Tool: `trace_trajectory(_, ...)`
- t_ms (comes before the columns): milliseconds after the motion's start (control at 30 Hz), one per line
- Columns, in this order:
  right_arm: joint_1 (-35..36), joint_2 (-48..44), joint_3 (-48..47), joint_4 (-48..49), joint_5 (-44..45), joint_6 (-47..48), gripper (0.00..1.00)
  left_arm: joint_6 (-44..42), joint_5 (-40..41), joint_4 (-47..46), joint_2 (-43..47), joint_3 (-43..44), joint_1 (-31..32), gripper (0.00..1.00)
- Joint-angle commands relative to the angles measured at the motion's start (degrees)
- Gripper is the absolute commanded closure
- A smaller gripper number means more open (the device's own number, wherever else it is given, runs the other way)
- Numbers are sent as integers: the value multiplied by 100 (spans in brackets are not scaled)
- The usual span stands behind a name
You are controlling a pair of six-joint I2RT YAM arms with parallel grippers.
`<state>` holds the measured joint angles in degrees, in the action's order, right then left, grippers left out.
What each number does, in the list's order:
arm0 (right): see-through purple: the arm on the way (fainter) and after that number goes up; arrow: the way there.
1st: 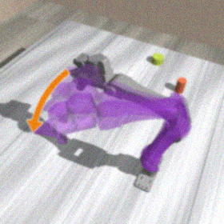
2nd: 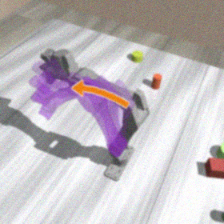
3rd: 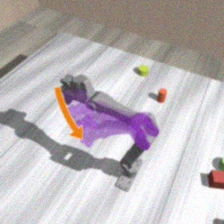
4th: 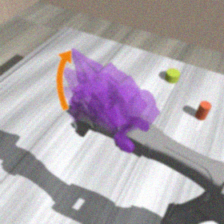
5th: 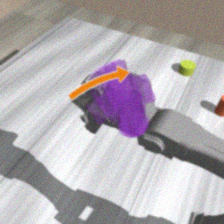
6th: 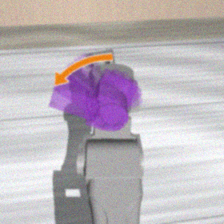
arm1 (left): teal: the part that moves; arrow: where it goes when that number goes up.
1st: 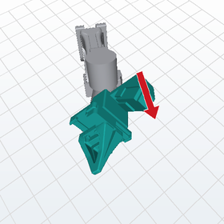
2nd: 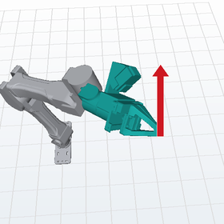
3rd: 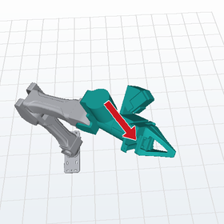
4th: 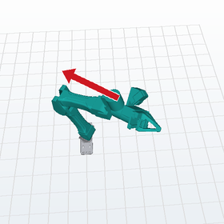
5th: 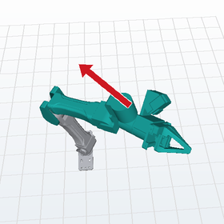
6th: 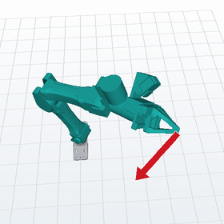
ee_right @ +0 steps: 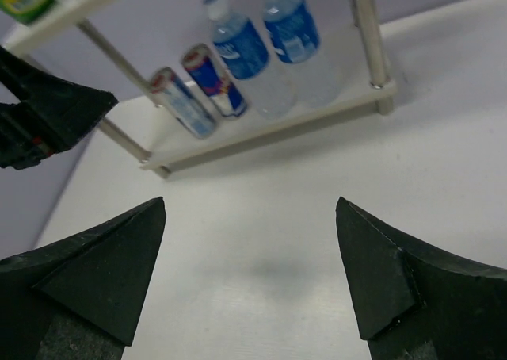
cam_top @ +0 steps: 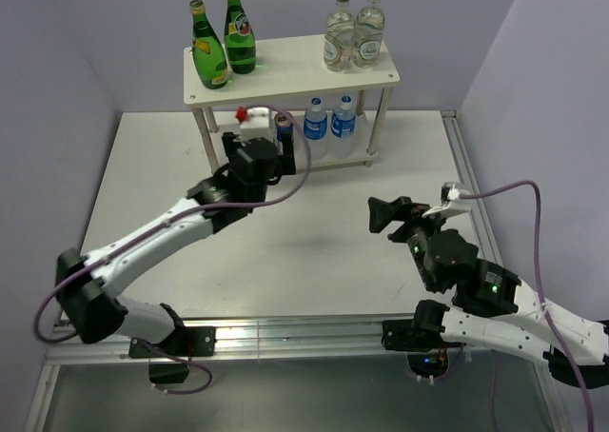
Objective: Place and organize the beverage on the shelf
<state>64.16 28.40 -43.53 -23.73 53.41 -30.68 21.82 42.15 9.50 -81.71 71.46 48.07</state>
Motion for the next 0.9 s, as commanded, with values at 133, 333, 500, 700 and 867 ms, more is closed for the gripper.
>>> trace_trajectory(133, 35, 999, -1298, -54, -322, 817, 2, 482, -24, 2707, 1717, 703, 53, 1)
trace_trajectory(333, 44, 1106, -1185, 333, -533, 905, 1, 401, -321, 2602, 2334, 404, 53, 1)
trace_trajectory(500, 35, 1132, -1132, 298, -384, 923, 1, 481, -365, 2373, 2590, 132, 53, 1)
trace_trajectory(700, 35, 1071, -1035, 342, -278, 932, 1, 533, -392, 2504, 2388, 201, 53, 1)
trace_trajectory(867, 35, 1044, -982, 413, -191, 985, 1, 542, -383, 2478, 2344, 158, 53, 1)
